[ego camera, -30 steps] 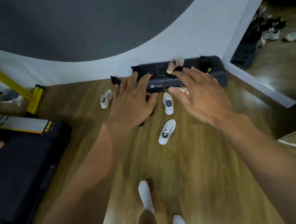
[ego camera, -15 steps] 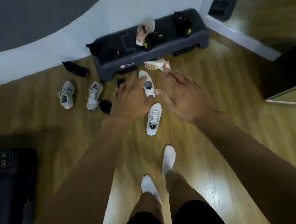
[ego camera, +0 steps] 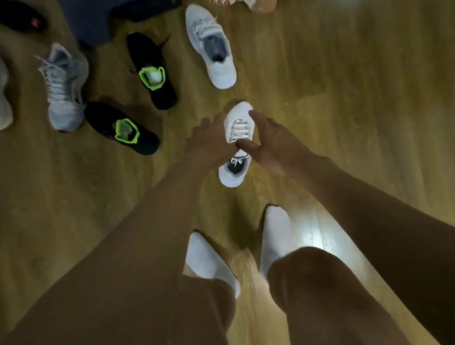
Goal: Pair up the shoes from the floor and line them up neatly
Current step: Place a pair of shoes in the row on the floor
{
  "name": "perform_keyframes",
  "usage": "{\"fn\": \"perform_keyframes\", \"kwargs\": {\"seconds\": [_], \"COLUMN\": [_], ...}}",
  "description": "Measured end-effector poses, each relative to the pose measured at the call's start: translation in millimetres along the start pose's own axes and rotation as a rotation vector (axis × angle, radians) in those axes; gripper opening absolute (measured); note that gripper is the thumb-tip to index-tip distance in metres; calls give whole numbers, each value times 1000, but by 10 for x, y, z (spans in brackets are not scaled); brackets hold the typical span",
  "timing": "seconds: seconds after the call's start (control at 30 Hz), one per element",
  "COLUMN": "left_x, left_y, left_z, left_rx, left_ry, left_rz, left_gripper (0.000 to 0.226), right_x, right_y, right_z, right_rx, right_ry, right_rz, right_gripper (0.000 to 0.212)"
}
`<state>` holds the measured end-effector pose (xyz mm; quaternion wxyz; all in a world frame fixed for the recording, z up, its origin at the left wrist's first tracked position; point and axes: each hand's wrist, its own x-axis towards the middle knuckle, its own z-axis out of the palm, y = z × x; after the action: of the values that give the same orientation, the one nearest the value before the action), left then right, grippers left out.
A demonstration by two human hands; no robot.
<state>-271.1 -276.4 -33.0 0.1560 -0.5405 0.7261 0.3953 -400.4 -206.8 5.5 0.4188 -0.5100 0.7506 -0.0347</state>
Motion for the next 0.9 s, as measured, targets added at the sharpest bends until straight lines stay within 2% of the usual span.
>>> {"fn": "perform_keyframes", "kwargs": {"seconds": [0.1,0.23,0.3,0.37,0.43,0.47,0.63,0.77,0.9], "left_x": [564,1178,1382,1520,1577,1586,1566,1501,1453], "left_y": [-302,-573,-667,-713,-722,-739,-997,-1205,-1261], "left_z": [487,919,1086,1246,1387,1436,1457,1313,1087], "left_rx": [-8,-26,-1,-28,-31,-11,-37,-144,-151], "left_ry": [-75,-188,-221,-171,-103,-59,189,347,409], "left_rz": [20,93,111,97,83,89,149,110,-54], "left_gripper": [74,55,46,61,86,87,41,43,48], "right_x": [552,1259,1492,1563,1515,1475,1519,1614,1830], "right_y": [411,842,983,970,977,984,869,568,286], "right_z": [471,1050,1275,1384,1437,1448,1382,1303,1213], "right_rx": [44,47,44,-17,-136,-173,-291,-352,-274], "right_ry": [-73,-171,-176,-137,-29,22,159,125,95], "right_rz": [99,96,135,133,127,110,-52,-195,-264], "right_gripper": [71,67,74,90,88,84,64,67,67]}}
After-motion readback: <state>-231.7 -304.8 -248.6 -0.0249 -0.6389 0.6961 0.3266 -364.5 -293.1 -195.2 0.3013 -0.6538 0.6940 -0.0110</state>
